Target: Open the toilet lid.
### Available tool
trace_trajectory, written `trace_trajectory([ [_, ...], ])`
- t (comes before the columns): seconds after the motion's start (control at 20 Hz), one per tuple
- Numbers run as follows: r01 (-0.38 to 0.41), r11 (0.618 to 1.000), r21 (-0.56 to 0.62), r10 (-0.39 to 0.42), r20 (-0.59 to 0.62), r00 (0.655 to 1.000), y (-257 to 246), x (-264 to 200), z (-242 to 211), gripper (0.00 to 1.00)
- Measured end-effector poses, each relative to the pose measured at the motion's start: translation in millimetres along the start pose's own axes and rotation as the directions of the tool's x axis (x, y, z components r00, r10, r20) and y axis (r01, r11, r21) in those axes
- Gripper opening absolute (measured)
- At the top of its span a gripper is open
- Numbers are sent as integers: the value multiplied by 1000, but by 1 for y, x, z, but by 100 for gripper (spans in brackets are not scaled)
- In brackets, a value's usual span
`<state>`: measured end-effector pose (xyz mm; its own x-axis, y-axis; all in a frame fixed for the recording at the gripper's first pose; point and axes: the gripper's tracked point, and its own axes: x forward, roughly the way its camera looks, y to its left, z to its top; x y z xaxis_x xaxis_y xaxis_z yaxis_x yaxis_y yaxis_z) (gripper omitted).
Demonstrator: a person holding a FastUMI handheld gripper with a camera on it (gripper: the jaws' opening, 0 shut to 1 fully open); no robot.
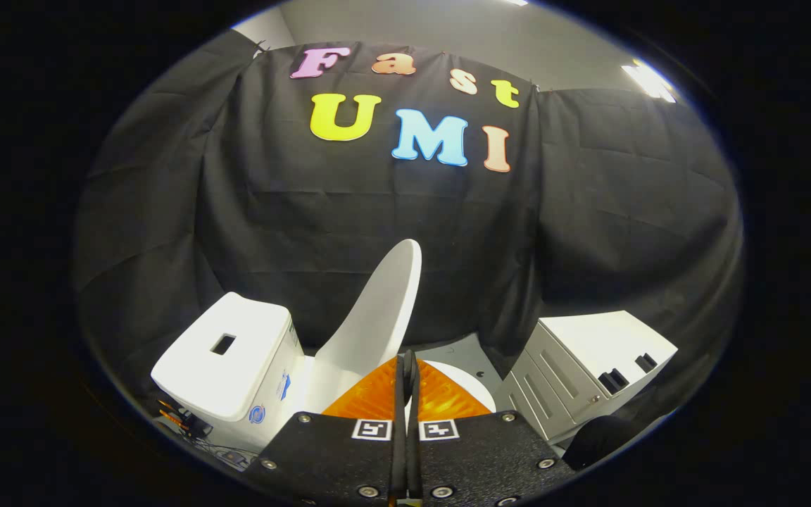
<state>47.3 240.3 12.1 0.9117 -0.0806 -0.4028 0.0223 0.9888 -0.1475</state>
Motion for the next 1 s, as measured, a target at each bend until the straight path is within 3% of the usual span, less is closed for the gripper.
trace_trajectory([
  [0.35, -18, 999, -51, 20, 47, 999, 33, -11, 15, 0],
  [0.75, -70, 998, 0, 70, 93, 993, 73, -20, 27, 0],
  [1.0, -112, 992, -62, 119, 113, 987, 109, -29, 33, 0],
])
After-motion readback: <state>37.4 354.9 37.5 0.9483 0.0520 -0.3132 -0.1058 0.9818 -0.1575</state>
